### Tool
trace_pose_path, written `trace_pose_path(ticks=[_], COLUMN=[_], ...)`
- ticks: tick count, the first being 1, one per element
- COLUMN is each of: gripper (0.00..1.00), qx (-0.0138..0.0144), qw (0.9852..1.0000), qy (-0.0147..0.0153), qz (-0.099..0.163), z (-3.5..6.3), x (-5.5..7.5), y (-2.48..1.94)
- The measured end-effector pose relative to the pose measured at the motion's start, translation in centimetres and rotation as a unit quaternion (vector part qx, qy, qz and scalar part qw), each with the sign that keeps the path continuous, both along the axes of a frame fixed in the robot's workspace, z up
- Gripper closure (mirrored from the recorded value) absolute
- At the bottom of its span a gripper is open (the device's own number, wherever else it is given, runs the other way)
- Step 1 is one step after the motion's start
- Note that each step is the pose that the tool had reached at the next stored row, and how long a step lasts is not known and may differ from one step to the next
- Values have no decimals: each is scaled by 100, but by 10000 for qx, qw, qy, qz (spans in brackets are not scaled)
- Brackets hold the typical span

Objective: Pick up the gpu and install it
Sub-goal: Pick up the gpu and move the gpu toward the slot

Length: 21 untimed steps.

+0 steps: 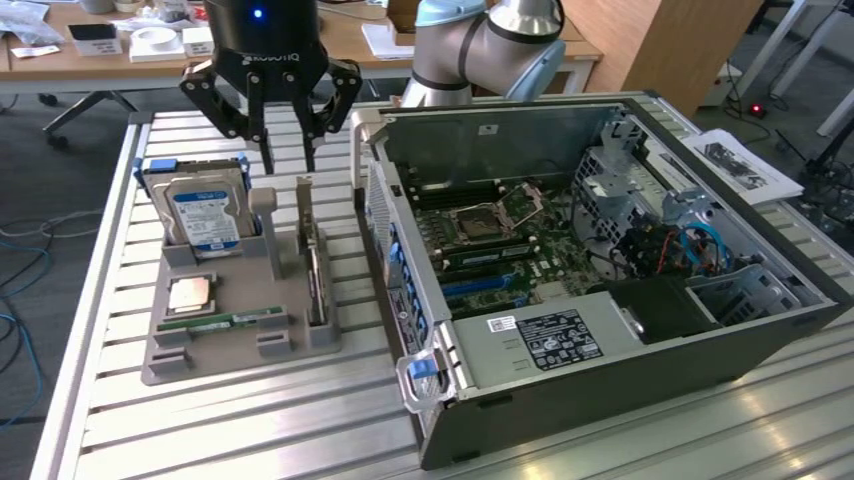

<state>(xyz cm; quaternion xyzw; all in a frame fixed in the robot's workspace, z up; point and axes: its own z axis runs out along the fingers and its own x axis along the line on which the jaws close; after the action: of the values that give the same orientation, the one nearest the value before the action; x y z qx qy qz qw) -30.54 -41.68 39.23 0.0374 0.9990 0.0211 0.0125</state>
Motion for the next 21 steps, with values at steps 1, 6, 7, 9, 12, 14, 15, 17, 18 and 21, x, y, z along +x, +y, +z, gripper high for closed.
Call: trace_pose_path(ticks=[1,6,7,9,12,14,15,17,18,21], gripper=[57,57,57,57,57,57,57,57,57,57], qx=[0,0,0,0,0,1,1,0,0,1], qw=[10000,10000,10000,10000,10000,10000,10000,10000,10000,10000], qy=[0,0,0,0,0,-1,-1,0,0,0], qz=[0,0,0,0,0,0,0,0,0,0], z=[0,0,0,0,0,-12,-26,-62,-80,-135], x=[0,0,0,0,0,0,0,0,0,0], y=[0,0,0,0,0,0,0,0,0,0])
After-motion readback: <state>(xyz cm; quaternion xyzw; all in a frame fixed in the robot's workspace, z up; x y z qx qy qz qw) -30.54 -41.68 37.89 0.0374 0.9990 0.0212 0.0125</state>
